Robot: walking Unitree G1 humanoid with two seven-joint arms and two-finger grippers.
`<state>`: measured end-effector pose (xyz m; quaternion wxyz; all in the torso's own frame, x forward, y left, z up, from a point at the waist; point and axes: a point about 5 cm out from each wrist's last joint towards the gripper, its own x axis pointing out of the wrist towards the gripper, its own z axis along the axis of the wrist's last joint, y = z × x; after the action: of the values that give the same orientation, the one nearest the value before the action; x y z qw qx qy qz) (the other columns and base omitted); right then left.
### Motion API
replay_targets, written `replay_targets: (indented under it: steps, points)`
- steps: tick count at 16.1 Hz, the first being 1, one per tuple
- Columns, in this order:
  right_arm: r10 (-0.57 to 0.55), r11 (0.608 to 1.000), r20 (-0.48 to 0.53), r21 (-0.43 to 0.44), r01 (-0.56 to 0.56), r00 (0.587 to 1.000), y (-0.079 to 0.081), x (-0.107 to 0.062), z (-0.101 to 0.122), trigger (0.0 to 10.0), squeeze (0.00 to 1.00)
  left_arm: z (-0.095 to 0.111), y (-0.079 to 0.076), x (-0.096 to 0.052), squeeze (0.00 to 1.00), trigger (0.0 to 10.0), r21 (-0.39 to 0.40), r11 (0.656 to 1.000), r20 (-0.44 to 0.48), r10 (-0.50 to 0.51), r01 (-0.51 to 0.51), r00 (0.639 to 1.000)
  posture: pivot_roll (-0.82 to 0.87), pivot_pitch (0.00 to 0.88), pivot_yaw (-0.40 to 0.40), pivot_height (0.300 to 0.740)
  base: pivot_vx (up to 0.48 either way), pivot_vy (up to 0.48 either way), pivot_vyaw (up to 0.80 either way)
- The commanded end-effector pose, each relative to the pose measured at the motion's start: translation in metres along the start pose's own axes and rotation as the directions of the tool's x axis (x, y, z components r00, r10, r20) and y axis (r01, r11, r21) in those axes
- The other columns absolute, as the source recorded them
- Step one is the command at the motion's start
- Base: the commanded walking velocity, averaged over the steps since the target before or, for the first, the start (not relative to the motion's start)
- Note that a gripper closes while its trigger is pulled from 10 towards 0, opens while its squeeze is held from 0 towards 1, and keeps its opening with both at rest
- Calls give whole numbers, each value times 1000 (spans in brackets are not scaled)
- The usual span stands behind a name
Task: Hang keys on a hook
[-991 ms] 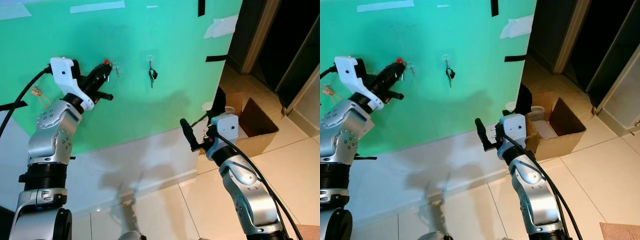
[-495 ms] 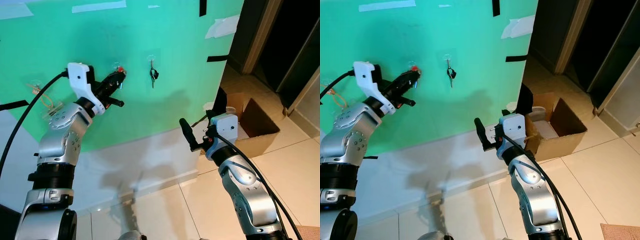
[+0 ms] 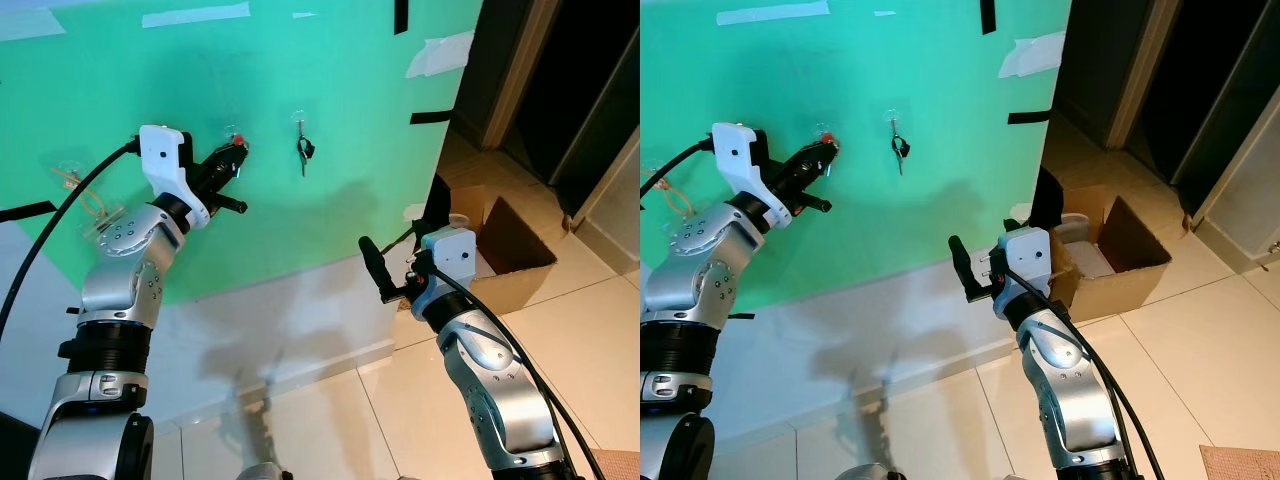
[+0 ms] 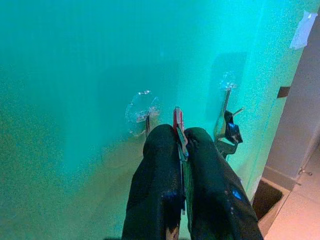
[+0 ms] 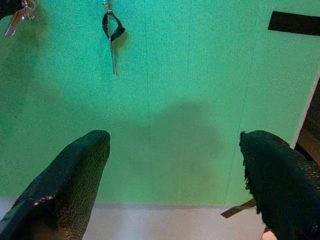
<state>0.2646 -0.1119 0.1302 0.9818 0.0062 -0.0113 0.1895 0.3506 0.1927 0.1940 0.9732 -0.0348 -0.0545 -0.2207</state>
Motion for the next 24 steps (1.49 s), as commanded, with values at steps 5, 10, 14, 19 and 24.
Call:
replay_targets:
  steps: [5,10,14,19,24]
  points:
    - [219,976,48,-19,-218,975,10,-2,23,10000,0,6,8,-12,0,10000,15,1000,26,0,0,1000,-14,0,74,740,0,0,0]
    - [246,969,60,-35,-244,967,10,0,30,10000,0,4,14,-19,0,10000,35,999,-4,5,-5,1000,-12,0,67,740,0,0,0]
    - [247,969,44,-36,-246,968,10,-1,28,10000,0,-3,17,-23,0,10000,81,997,-66,2,4,998,-14,0,65,740,0,0,0]
    - [231,972,39,-44,-229,972,9,-1,27,10000,0,-9,14,-25,0,10000,158,987,-128,-5,26,992,-15,0,65,740,0,0,0]
    - [223,974,39,-46,-222,974,9,-1,27,10000,0,-7,17,-22,0,10000,187,982,-114,27,-5,993,-14,0,67,740,0,0,0]
